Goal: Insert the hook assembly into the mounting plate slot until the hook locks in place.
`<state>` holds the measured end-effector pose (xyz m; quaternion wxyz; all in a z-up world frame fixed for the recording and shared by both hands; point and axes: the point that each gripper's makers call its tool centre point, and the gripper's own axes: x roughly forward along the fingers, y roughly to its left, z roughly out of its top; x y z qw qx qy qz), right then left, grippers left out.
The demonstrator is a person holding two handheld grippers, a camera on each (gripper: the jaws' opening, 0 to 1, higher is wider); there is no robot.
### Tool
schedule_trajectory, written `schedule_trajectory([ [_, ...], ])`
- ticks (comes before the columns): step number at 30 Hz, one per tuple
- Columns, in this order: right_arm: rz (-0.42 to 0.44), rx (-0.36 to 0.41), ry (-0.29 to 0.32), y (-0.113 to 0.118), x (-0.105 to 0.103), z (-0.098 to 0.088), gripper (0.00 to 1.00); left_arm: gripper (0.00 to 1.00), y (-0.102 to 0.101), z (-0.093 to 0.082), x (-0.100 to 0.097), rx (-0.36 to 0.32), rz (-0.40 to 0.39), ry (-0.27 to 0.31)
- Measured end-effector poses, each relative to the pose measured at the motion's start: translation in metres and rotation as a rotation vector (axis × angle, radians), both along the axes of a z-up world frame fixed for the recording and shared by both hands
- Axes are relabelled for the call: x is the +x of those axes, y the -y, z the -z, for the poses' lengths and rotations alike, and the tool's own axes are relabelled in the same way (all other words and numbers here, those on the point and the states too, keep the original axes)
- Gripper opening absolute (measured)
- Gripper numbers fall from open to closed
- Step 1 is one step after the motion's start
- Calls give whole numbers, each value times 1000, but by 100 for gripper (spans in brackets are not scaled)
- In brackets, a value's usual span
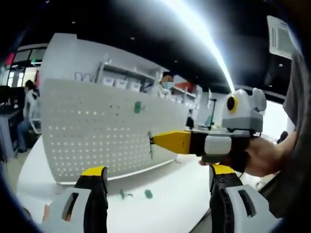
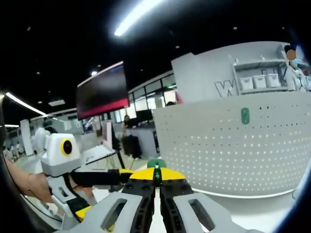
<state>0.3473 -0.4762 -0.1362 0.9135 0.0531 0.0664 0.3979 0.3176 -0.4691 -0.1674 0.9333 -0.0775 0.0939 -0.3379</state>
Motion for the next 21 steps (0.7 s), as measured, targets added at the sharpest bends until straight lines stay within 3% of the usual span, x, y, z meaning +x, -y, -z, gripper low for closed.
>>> schedule_trajectory([
  [7, 46, -7, 15, 8, 17, 0, 0, 94, -3, 0, 0, -25, -9, -14],
  [21, 211, 28, 67, 43, 76, -17, 0, 100, -22, 7, 7, -45, -79, -52],
])
